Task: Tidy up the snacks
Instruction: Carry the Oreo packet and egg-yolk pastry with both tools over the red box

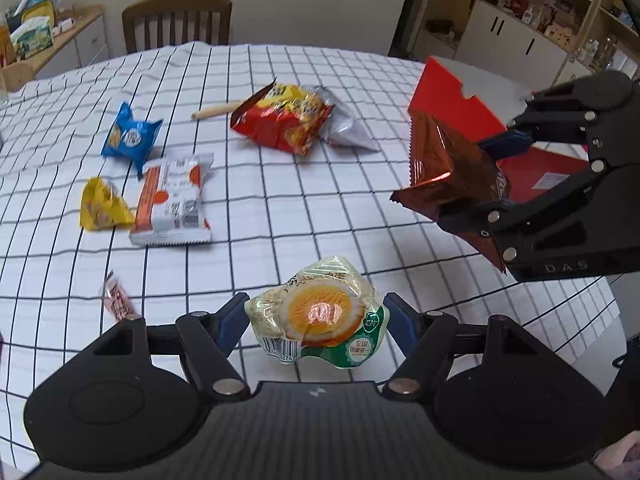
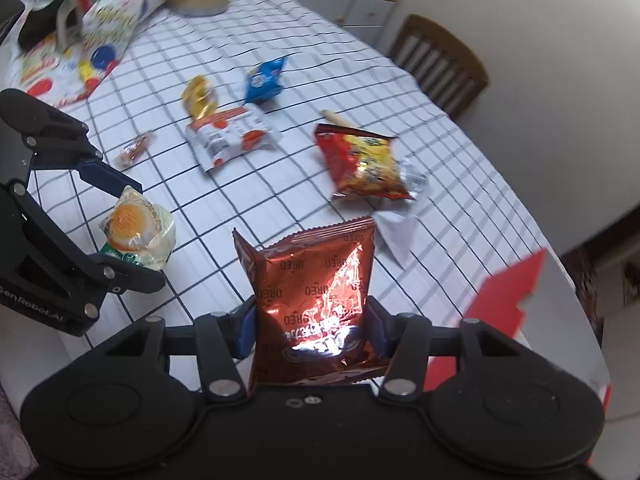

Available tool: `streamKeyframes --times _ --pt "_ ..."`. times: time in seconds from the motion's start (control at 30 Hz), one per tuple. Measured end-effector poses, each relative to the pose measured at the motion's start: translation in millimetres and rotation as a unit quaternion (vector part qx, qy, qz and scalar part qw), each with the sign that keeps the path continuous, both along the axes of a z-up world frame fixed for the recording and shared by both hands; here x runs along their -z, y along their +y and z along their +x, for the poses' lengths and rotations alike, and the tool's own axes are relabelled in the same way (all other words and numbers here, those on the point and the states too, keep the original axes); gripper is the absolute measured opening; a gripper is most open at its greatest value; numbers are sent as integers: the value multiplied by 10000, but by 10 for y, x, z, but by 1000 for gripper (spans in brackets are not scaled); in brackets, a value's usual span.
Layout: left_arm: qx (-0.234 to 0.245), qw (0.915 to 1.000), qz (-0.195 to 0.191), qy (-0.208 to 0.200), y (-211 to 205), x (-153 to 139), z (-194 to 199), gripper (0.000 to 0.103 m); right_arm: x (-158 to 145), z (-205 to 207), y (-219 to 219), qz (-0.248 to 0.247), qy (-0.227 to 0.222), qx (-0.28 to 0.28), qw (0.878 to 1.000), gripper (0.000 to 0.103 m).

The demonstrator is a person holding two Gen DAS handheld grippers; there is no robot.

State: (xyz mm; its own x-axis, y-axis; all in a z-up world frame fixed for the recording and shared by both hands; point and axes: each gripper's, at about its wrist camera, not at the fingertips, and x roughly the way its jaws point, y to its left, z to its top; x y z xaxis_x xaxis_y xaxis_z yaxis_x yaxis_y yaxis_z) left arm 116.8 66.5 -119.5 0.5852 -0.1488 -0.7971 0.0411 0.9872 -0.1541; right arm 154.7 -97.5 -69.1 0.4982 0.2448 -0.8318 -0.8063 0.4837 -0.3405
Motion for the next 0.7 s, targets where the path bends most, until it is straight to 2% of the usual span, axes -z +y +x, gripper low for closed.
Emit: streamKeyframes --times 0.27,0.7 --pt "92 9994 8 -339 -293 -364 25 73 -297 -7 -408 464 -37 565 9973 52" --pt "17 9971 69 -753 -1077 -799 211 73 -699 100 -1201 1045 -229 809 9910 52"
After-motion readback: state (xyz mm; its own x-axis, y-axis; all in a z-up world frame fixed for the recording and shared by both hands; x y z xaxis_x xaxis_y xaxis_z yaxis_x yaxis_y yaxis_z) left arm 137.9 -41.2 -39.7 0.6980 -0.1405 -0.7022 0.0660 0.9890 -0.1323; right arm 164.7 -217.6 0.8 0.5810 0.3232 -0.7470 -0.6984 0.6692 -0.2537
